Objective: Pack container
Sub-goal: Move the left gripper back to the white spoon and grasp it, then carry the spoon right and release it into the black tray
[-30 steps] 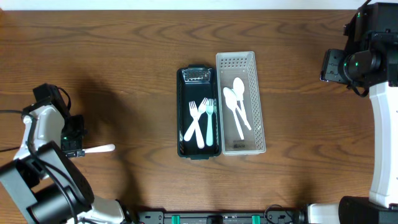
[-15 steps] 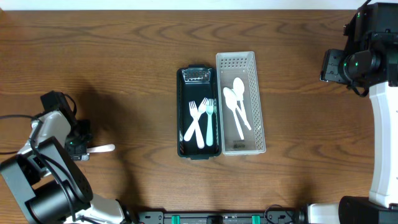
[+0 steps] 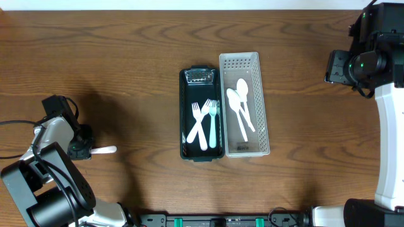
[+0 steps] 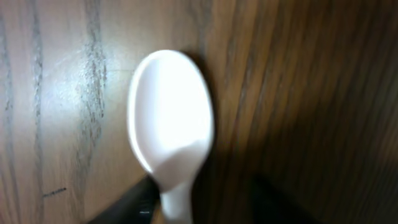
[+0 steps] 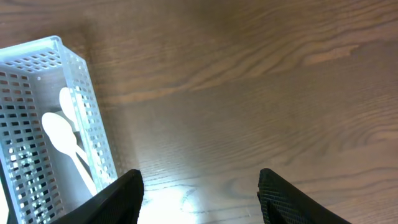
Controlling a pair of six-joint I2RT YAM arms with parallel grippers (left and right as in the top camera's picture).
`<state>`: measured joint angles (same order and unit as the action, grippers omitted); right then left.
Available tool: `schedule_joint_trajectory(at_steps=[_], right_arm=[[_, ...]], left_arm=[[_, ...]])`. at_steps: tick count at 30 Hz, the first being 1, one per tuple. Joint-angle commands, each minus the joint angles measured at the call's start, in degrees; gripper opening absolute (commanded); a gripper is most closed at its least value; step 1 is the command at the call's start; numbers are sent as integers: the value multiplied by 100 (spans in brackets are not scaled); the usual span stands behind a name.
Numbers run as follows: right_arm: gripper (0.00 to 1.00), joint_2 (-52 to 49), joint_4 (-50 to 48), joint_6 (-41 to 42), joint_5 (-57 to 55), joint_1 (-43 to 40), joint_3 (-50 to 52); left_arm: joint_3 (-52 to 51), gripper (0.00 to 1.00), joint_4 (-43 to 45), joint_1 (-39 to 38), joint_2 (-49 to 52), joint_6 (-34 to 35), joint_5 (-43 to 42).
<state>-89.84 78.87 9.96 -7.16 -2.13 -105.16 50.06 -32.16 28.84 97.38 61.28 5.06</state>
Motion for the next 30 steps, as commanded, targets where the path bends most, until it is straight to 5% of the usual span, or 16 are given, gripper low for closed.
schedule_joint_trajectory(at_steps=[1, 12, 22, 30], right_arm=[[62, -26, 26, -81, -37, -66, -11], [62, -26, 22, -76, -37, -66, -11], [61, -26, -92, -37, -33, -66, -17], [61, -26, -136, 96, 7, -103, -26]], left_arm=[[-267, 35, -55, 24, 260, 0, -168], [-214, 6, 22, 24, 258, -203, -168], [656, 6, -149, -358, -463, -1727, -1045], [2212, 6, -1001, -2026, -1537, -3379, -1104]])
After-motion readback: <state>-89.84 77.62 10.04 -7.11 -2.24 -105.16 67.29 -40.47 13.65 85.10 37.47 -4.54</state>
